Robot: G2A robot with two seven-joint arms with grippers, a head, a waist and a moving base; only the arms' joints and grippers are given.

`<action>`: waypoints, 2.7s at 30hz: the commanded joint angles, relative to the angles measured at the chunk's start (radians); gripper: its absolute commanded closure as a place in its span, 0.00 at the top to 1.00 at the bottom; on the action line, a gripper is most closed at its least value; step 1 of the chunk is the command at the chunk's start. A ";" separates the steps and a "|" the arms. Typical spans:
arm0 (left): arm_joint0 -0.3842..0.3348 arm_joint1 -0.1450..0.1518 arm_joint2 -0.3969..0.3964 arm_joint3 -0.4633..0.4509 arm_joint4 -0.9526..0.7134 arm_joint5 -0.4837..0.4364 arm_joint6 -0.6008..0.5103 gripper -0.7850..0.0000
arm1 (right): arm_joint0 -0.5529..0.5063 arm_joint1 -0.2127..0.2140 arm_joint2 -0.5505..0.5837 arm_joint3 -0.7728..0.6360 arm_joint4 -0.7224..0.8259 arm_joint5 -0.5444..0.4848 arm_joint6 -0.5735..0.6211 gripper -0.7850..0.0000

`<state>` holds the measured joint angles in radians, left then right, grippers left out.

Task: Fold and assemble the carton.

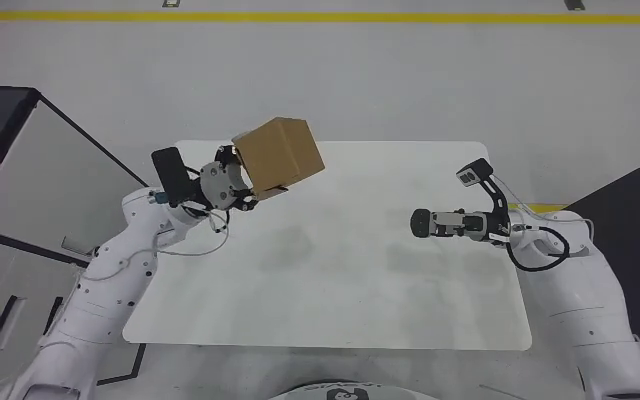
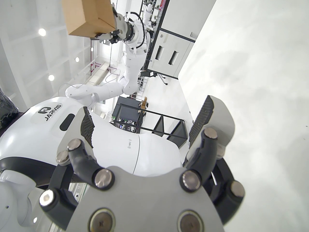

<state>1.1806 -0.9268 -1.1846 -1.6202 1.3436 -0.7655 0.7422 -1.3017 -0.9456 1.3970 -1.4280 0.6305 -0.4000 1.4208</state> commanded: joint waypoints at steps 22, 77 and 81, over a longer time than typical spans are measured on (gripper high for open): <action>-0.055 -0.035 0.122 0.084 -0.064 -0.024 -0.345 0.00 | 0.000 0.000 0.000 0.000 0.000 0.000 0.000 1.00; -0.111 -0.129 0.386 0.435 -0.216 -0.186 -0.711 0.00 | 0.000 0.000 0.000 0.000 0.000 0.000 0.000 1.00; -0.157 -0.151 0.425 0.493 -0.174 -0.226 -0.638 0.00 | 0.000 0.000 0.000 0.000 0.000 0.000 0.000 1.00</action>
<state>1.0347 -1.0738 -0.7667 -1.1395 1.1570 -0.9854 0.0877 -1.3017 -0.9456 1.3970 -1.4280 0.6305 -0.4000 1.4208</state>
